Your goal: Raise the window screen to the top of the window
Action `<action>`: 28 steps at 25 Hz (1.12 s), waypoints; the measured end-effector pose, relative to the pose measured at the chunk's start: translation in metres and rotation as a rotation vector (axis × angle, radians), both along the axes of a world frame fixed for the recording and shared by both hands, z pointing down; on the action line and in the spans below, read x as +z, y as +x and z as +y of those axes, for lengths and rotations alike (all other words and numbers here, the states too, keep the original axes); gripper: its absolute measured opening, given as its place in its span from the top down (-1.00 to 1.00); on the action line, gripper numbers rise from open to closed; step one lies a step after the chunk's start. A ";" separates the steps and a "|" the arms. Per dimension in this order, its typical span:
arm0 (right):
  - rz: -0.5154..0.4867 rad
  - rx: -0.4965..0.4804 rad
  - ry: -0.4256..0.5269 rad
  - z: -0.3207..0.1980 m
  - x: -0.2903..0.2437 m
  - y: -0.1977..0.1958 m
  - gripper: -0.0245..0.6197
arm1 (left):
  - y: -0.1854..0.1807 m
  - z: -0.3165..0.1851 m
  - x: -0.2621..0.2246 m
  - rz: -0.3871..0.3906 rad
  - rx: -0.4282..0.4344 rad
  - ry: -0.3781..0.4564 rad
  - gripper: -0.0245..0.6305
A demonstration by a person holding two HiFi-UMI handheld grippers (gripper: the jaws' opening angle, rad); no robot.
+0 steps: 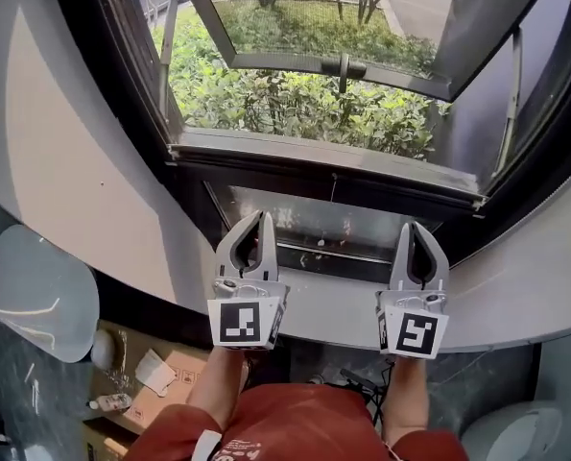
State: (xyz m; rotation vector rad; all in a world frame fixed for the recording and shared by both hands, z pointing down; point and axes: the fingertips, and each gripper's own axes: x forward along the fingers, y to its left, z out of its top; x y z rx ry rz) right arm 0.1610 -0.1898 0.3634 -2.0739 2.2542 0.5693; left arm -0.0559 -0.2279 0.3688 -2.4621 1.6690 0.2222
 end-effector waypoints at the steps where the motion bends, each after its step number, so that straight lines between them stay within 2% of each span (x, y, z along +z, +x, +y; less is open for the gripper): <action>1: 0.006 0.005 -0.002 -0.005 0.000 -0.002 0.90 | -0.003 -0.007 0.001 0.001 0.003 0.001 0.91; 15: 0.067 0.127 -0.046 -0.056 -0.001 -0.027 0.90 | -0.013 -0.077 0.006 -0.015 0.106 -0.006 0.91; 19: 0.072 0.096 -0.046 -0.065 0.000 -0.025 0.90 | -0.008 -0.084 0.012 -0.004 0.098 -0.017 0.91; 24: 0.059 0.036 -0.051 -0.072 0.005 -0.011 0.90 | -0.005 -0.091 0.018 -0.020 0.019 -0.032 0.91; 28: 0.044 0.027 -0.055 -0.077 0.010 0.000 0.90 | 0.007 -0.089 0.013 -0.035 0.027 -0.009 0.91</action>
